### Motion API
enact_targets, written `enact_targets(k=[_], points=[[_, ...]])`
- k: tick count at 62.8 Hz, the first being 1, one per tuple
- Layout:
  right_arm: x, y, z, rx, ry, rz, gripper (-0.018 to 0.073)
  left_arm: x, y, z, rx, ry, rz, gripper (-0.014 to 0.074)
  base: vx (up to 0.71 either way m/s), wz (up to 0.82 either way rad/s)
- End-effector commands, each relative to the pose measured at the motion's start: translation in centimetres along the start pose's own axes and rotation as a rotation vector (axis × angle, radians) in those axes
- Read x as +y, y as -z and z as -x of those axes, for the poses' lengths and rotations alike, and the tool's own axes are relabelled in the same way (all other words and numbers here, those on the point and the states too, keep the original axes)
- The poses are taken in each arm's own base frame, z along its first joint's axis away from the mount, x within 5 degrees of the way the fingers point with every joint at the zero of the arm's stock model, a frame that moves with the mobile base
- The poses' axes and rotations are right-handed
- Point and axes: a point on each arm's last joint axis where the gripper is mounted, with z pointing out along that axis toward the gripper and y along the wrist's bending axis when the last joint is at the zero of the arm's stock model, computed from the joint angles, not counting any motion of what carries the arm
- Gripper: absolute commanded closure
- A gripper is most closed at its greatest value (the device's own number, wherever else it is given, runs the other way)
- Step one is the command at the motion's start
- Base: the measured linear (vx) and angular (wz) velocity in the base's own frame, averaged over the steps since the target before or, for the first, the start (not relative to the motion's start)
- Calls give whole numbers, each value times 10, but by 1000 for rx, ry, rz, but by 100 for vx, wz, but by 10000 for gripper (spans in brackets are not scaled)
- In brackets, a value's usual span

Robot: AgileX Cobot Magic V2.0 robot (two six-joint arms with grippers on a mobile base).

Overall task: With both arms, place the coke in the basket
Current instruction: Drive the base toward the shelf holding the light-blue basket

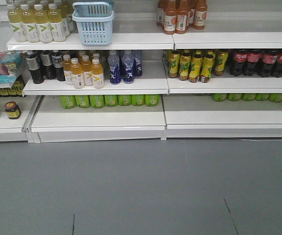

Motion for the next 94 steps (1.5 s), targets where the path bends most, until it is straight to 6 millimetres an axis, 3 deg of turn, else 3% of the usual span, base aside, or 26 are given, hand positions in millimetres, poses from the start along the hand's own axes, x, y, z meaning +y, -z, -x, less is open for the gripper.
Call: enact_targets(k=[1,94], points=[[1,1,4,-75,11,13,564,1,4,18,-119,13,8,603,0,0],[1,1,4,-74,11,12,564,1,4,18,-119,13,8,603,4,-1]])
